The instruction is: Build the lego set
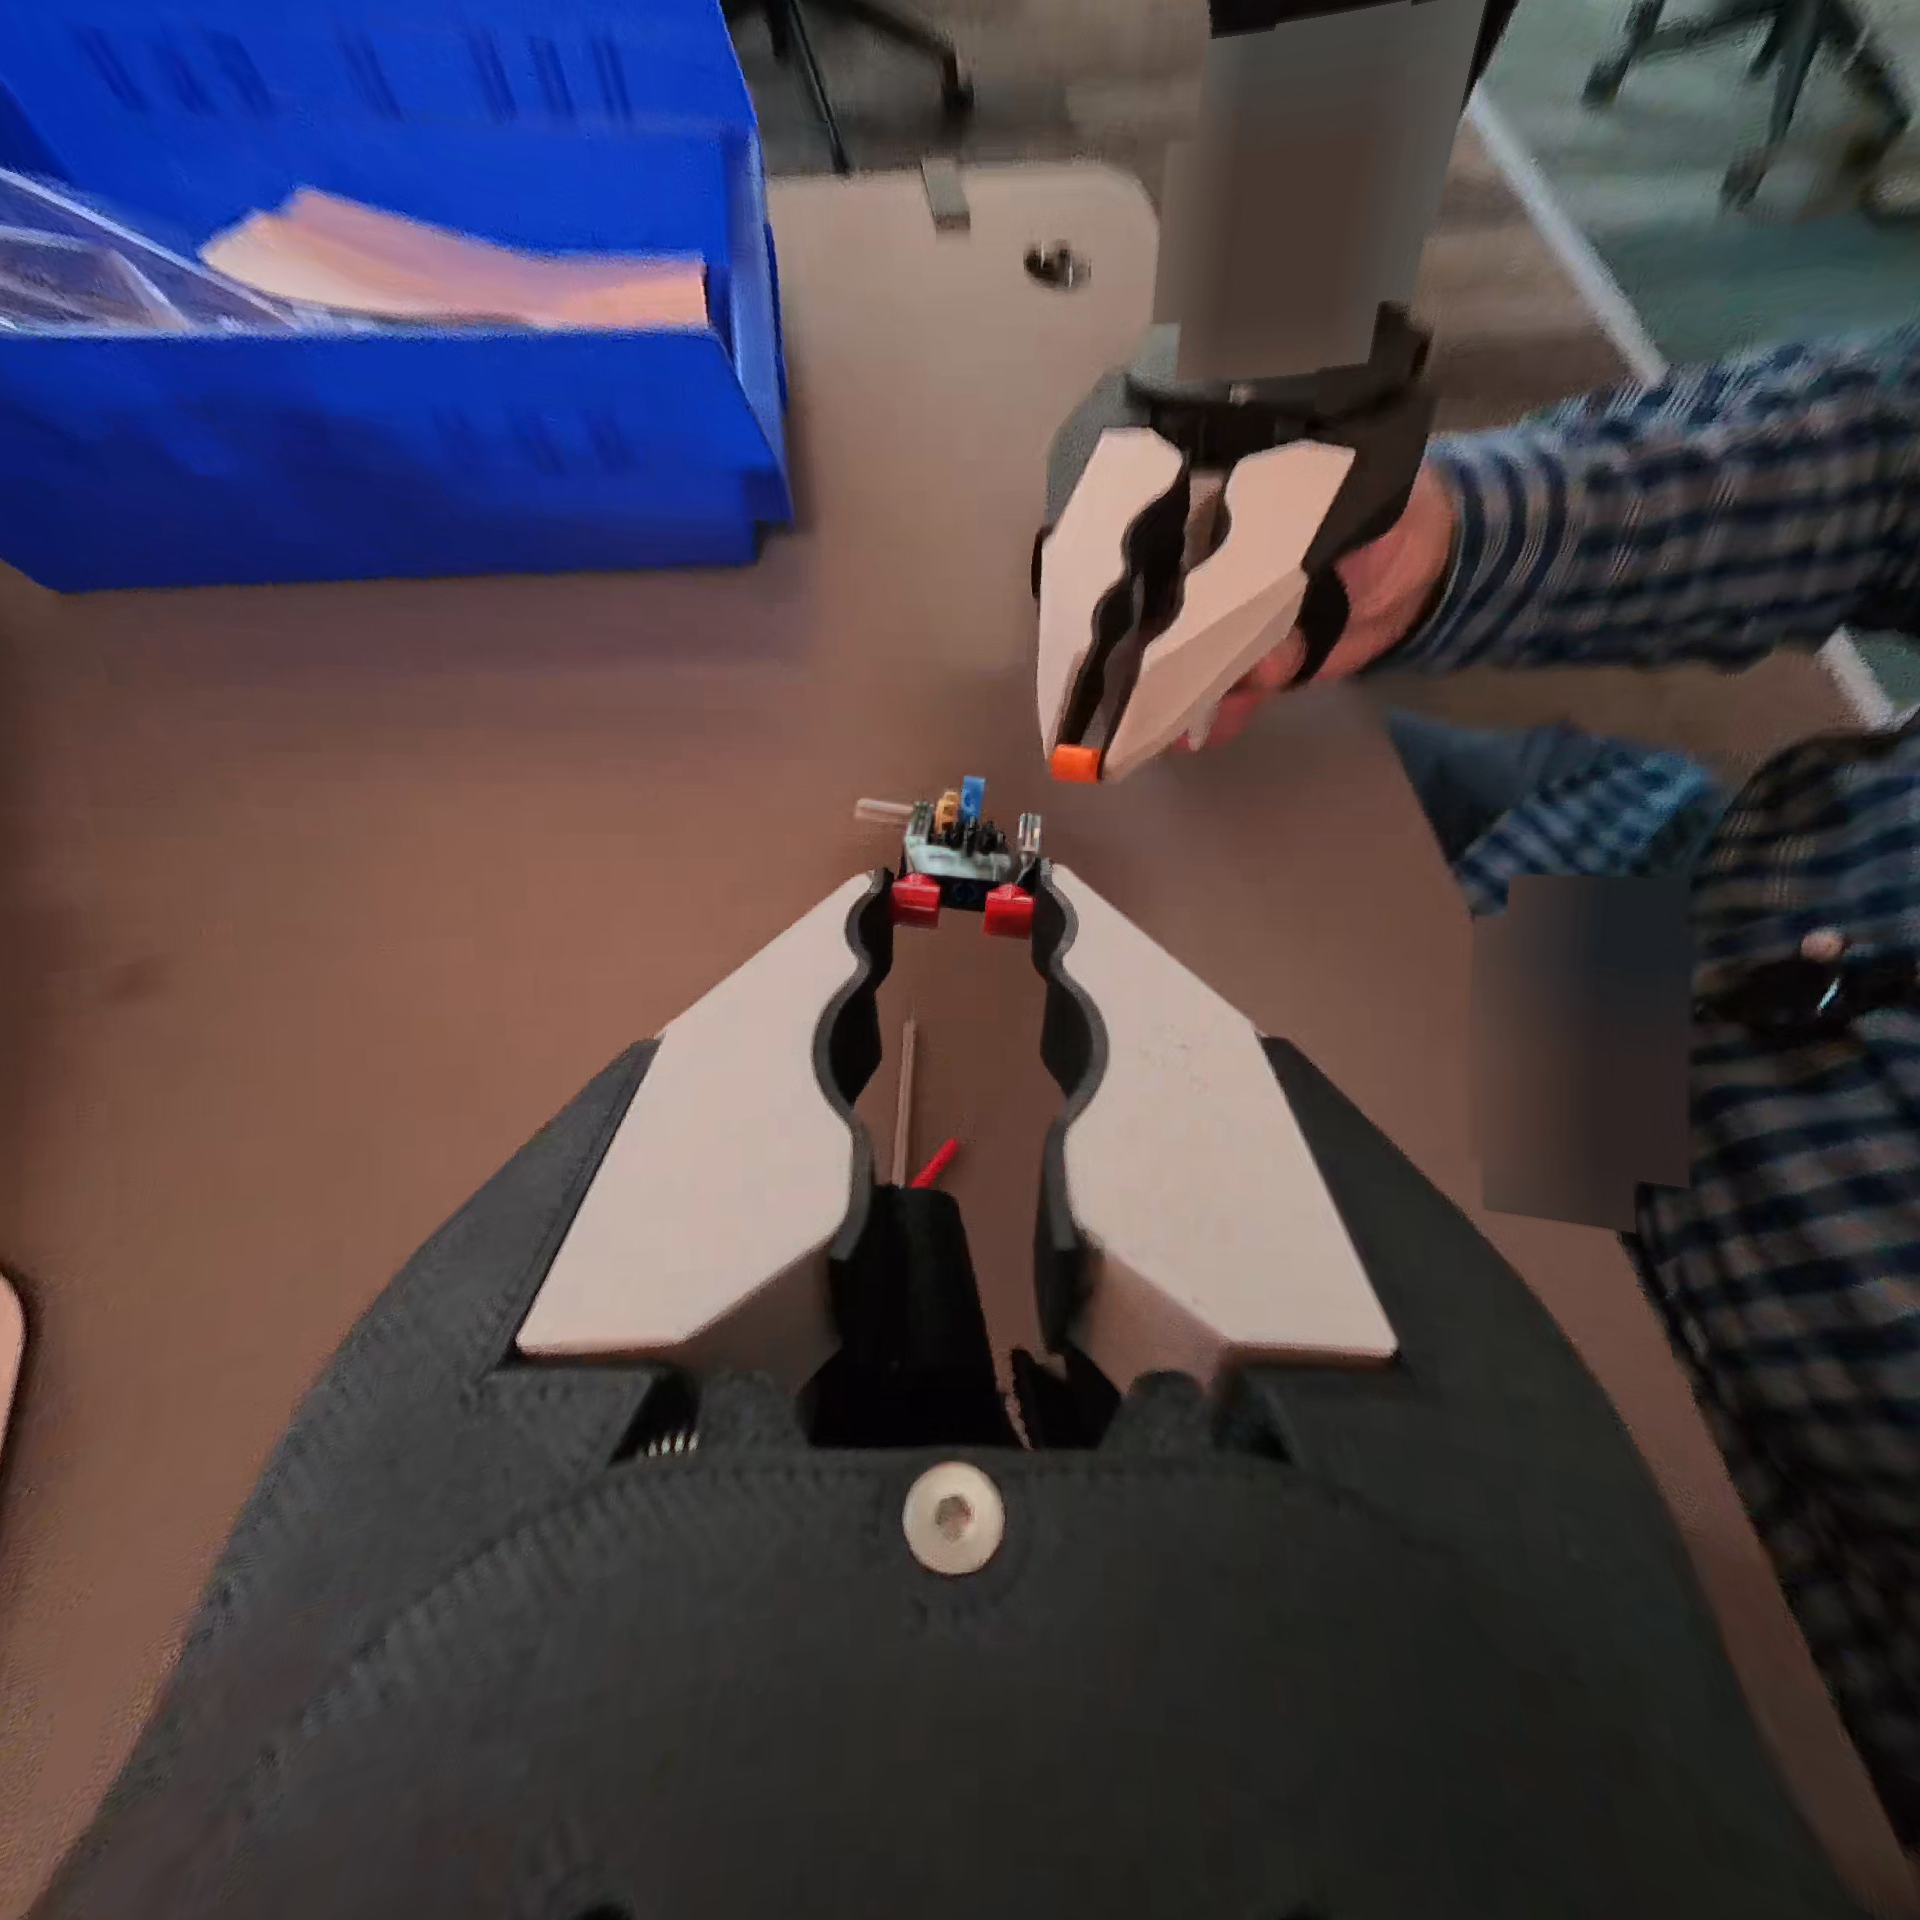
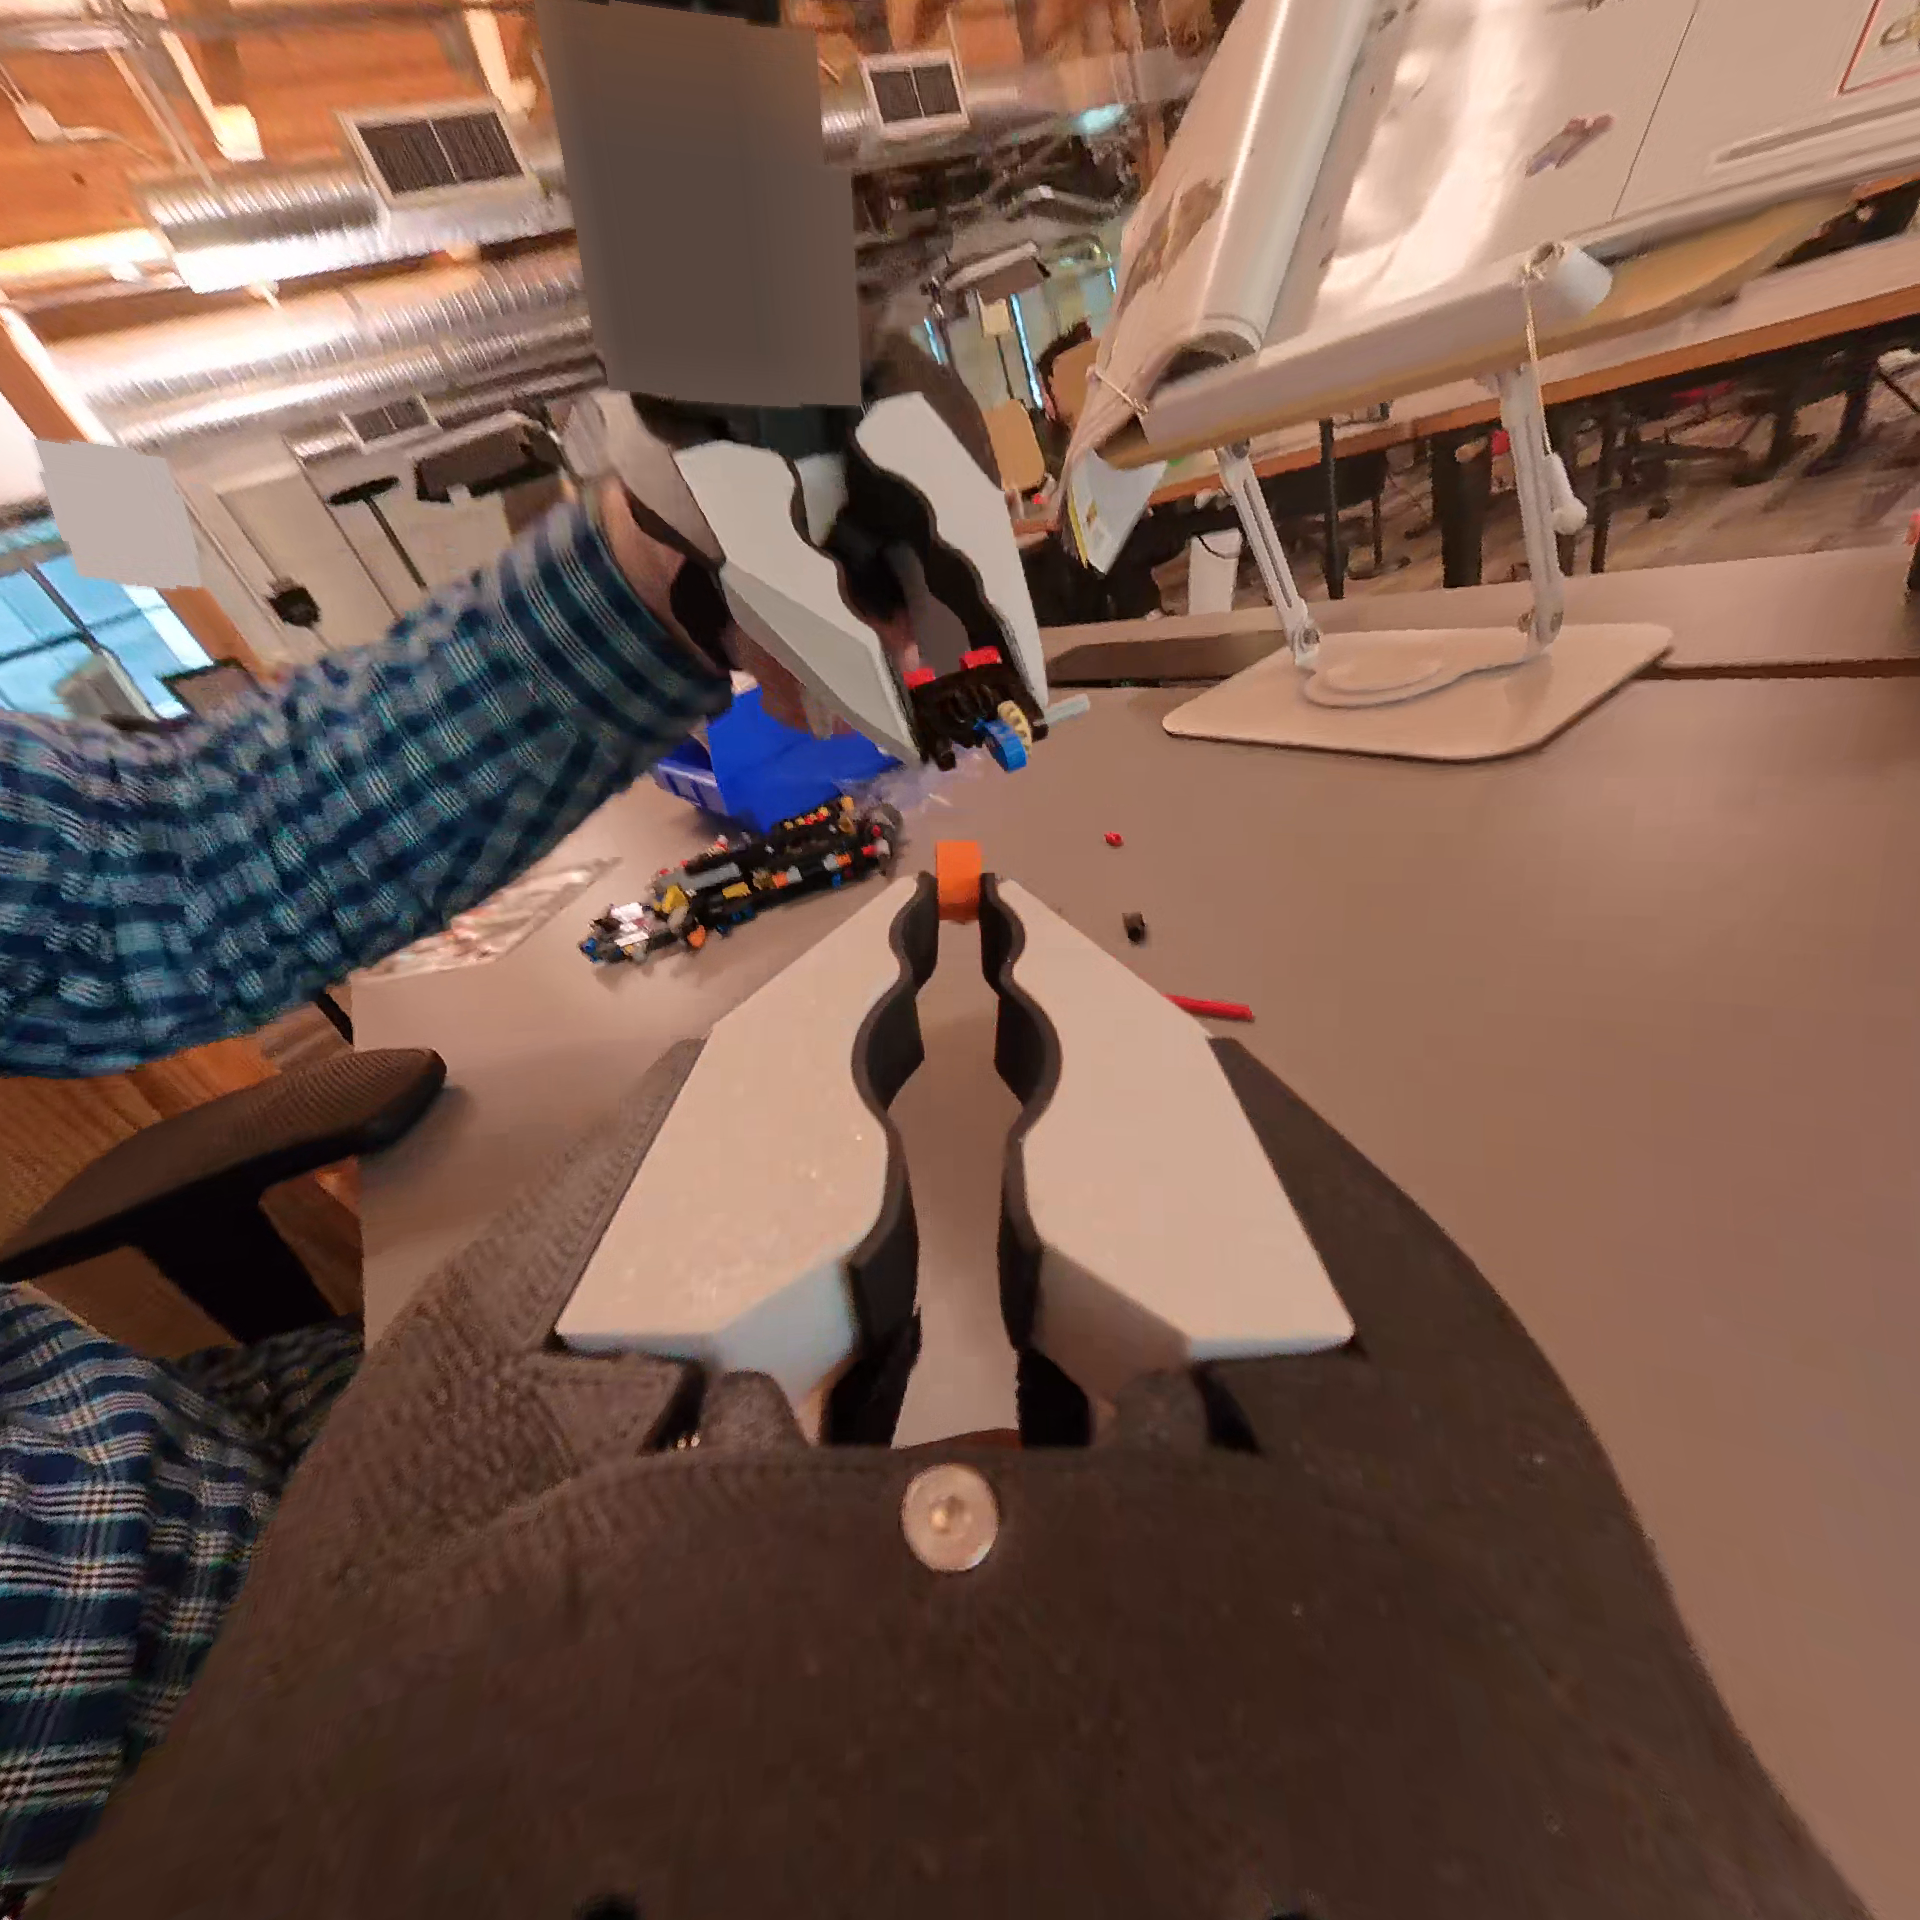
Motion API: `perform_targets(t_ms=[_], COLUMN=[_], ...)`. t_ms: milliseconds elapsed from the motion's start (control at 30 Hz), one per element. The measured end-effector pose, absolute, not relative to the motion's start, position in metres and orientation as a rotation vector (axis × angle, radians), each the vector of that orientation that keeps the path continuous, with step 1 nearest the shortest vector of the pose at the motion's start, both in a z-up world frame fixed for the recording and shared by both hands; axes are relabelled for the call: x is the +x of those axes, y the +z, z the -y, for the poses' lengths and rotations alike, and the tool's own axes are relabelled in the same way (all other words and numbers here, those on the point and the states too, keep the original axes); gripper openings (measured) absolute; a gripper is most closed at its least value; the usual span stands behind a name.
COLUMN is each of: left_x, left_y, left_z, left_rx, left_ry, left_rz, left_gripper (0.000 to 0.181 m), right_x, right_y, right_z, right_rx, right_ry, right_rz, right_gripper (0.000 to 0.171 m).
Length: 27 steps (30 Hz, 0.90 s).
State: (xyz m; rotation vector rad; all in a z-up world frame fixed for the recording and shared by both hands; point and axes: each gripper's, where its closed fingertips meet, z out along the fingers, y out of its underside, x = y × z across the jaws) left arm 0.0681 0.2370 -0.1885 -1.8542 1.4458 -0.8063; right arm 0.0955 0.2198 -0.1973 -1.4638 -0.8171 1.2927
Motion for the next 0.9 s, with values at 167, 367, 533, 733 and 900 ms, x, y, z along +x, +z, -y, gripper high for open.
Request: perform_targets(t_ms=[167,367,533,733,900], left_x=[0.076,0.085,0.094,0.097,0.099], left_y=[-0.163,-0.124,-0.116,-0.109,-0.105], left_z=[-0.227,-0.214,-0.207,-0.205,-0.206], left_rx=[-1.701,-1.490,-1.437,-1.372,-1.333], left_ry=[-0.952,-1.123,-1.219,-1.317,-1.353], left_rz=[-1.254,-1.116,-1.085,-1.042,-1.018], left_gripper=[0.026,0.025,0.025,0.025,0.025], right_x=[0.094,0.095,0.101,0.102,0.101], right_y=[-0.167,-0.132,-0.111,-0.103,-0.101], right_z=[-0.214,-0.207,-0.202,-0.200,-0.200], right_rx=[-1.340,-1.203,-1.104,-1.076,-1.070], right_ry=[1.379,1.401,1.398,1.342,1.317], right_rz=[0.769,0.767,0.777,0.831,0.846], right_gripper=[0.005,0.004,0.004,0.004,0.004])
